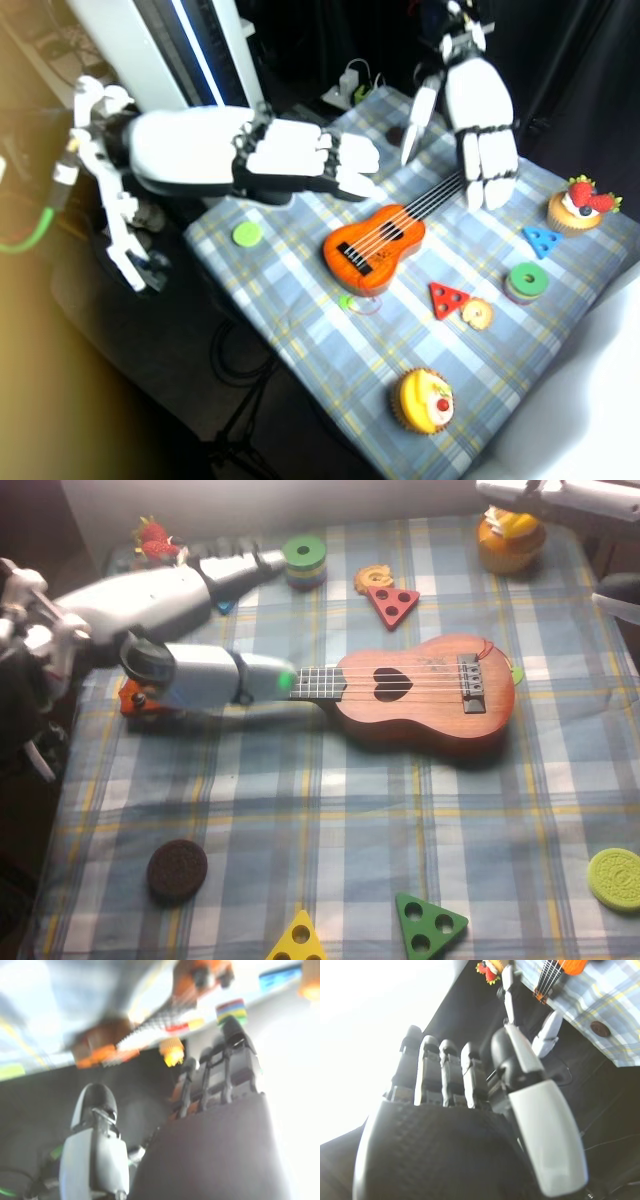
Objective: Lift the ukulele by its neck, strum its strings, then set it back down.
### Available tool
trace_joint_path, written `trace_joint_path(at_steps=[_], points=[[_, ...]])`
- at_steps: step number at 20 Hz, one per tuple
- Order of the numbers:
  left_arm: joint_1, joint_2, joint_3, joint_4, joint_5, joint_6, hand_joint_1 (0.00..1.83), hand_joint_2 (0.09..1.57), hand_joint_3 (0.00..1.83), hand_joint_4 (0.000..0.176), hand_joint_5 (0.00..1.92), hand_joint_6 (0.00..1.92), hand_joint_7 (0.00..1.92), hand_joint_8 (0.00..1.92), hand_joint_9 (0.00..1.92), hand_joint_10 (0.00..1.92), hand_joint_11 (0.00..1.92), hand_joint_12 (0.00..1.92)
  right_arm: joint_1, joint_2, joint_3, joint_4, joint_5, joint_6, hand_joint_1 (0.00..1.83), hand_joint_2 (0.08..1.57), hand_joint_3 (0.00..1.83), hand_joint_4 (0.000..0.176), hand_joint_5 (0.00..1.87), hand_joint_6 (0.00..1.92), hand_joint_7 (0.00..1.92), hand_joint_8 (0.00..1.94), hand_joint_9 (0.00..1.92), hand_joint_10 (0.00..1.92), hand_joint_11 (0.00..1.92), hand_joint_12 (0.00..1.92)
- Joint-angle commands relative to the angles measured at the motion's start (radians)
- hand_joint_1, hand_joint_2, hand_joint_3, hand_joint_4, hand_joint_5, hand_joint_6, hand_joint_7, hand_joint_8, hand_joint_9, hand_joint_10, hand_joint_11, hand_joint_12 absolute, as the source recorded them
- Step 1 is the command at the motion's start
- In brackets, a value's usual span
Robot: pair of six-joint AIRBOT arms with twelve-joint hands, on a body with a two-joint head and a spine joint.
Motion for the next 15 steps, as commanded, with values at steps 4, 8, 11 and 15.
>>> trace_joint_path(at_steps=[4,8,11,15], points=[[0.049,0.071,-0.039,0.101,-0.347,-0.248,0.57,1.12,0.0,0.007,0.0,0.0,0.0,0.0,0.0,0.0,0.0,0.0,-0.026,0.023,-0.018,0.105,0.178,-0.045,0.66,1.37,0.0,0.036,0.0,0.0,0.0,0.0,0.06,0.01,0.0,0.84],[0.111,0.107,-0.03,0.154,-0.547,-0.523,0.61,1.13,0.0,0.071,0.0,0.0,0.0,0.0,0.0,0.0,0.0,0.0,-0.076,0.045,-0.046,0.195,0.248,-0.126,0.61,1.31,0.0,0.062,0.0,0.0,0.0,0.0,0.02,0.0,0.0,0.5],[0.166,0.114,-0.002,0.156,-0.694,-0.711,0.59,1.14,0.0,0.154,0.0,0.0,0.0,0.0,0.0,0.0,0.0,0.0,-0.164,0.045,-0.048,0.278,0.351,-0.146,0.57,1.25,0.0,0.032,0.0,0.0,0.0,0.0,0.0,0.0,0.0,0.32],[0.235,0.116,0.022,0.133,-0.914,-0.884,0.43,1.2,0.02,0.111,0.0,0.0,0.0,0.0,0.0,0.0,0.02,0.01,-0.273,0.044,-0.062,0.382,0.528,-0.186,0.51,1.15,0.0,0.064,0.0,0.0,0.0,0.0,0.0,0.0,0.0,0.33]])
